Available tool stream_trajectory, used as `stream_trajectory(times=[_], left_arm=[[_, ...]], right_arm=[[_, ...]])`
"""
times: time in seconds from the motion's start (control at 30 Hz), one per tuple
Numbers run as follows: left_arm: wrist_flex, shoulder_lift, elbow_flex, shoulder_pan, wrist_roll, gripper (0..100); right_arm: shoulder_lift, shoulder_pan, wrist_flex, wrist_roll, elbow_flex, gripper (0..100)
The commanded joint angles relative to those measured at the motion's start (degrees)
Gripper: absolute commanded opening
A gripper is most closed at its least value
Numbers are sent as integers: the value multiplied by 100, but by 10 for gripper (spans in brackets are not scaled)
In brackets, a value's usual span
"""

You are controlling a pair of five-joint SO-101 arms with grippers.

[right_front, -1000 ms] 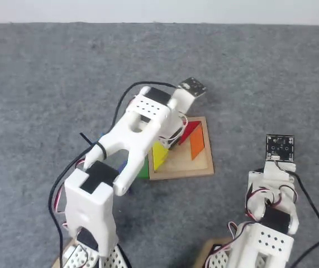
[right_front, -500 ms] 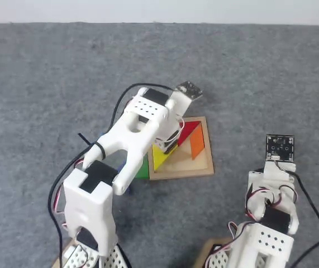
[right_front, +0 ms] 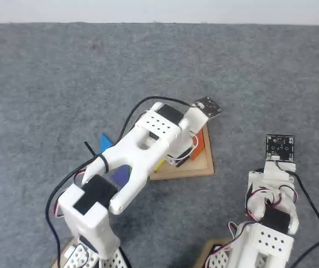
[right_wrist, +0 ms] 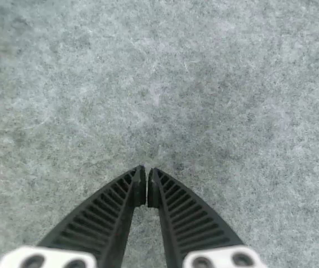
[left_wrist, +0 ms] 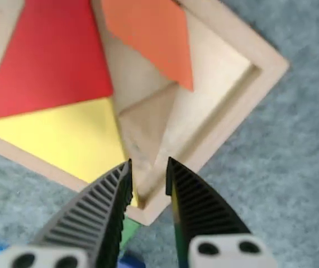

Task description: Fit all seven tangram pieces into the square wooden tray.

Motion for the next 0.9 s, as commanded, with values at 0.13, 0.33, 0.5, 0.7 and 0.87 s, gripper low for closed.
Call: stream_trajectory(times=[0.13, 0.33, 0.5, 0.7, 0.87], left_arm=[[-598, 229, -22, 44, 79, 98], [-1292, 695, -48, 44, 79, 98], [-1275, 747, -549, -79, 79, 98], [-1266, 765, -971, -88, 79, 98], [-932, 730, -963, -79, 70, 98]], right_arm=[[-92, -31, -66, 79, -185, 23], [-92, -31, -66, 79, -185, 23], [-92, -31, -75, 79, -185, 23], [-92, -31, -75, 79, -185, 23], [-92, -31, -75, 79, -185, 23]])
